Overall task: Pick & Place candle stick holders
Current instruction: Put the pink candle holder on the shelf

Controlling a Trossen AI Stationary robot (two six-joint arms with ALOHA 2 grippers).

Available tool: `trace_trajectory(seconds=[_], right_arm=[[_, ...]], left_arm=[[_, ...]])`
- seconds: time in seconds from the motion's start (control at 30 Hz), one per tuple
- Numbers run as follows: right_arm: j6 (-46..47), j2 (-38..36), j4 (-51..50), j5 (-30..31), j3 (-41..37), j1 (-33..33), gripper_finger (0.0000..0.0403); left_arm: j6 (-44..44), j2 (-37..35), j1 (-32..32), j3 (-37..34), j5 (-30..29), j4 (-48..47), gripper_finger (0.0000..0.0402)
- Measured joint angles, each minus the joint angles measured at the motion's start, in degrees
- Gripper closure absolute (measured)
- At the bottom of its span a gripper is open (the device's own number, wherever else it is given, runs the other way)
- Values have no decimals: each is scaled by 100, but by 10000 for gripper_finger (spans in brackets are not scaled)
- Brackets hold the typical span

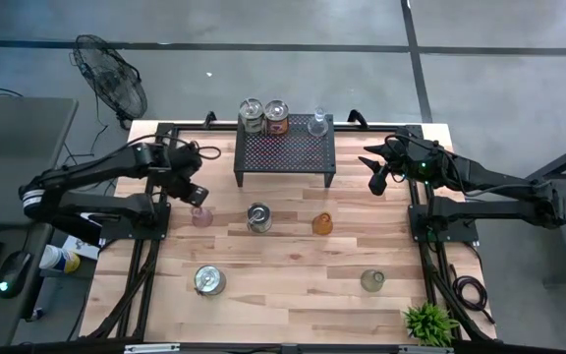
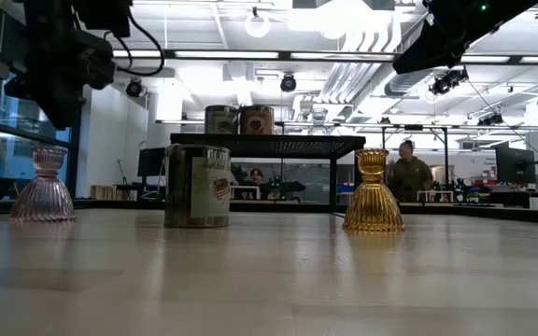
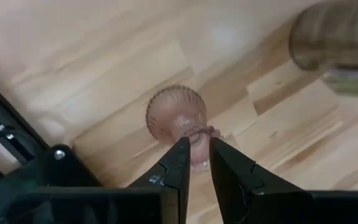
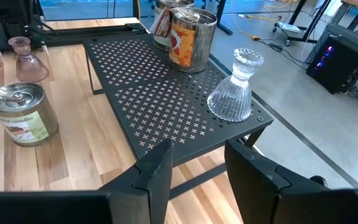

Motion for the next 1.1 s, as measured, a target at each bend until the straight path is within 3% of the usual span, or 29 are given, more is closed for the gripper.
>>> trace_trajectory(seconds=[0.5, 0.87, 1.1], right_arm=[[1, 1, 0, 0, 0, -2, 263], [0, 1, 0, 0, 0, -1, 263], [0, 0, 0, 0, 0, -2, 263]], left_arm=[[1003, 490, 2, 1, 31, -86, 338], [817, 494, 2, 2, -112, -116, 219], [588, 605, -157, 4, -100, -279, 217]])
